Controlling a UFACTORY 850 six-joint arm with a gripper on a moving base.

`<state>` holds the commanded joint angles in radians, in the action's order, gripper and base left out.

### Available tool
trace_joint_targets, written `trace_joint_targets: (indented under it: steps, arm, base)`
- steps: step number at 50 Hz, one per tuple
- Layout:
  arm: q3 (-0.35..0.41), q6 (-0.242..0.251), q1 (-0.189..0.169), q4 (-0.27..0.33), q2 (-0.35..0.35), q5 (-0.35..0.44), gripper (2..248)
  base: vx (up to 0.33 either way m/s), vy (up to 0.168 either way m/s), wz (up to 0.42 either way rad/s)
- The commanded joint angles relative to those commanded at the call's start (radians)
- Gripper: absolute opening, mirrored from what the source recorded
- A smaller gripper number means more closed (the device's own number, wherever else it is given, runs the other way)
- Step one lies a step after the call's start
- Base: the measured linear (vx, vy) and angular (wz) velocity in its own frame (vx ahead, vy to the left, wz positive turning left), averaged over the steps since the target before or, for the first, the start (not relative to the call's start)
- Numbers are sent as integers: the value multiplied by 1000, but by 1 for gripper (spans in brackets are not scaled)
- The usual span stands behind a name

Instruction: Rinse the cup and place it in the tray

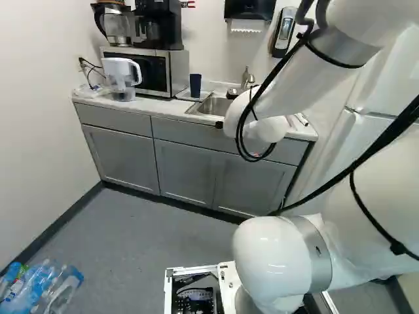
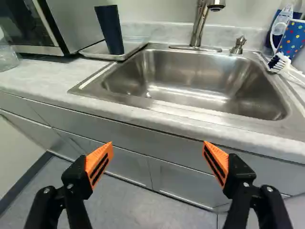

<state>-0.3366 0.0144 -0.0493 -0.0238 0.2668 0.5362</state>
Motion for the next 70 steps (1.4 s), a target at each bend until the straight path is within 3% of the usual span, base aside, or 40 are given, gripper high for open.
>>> trace_joint_targets:
  steps: [37, 70]
  arm:
    - [182, -10, 36, 17, 9, 245, 247]
    - [247, -14, 49, 24, 12, 333, 247]
  base:
    - [0, 0, 0]
    - [0, 0, 0]
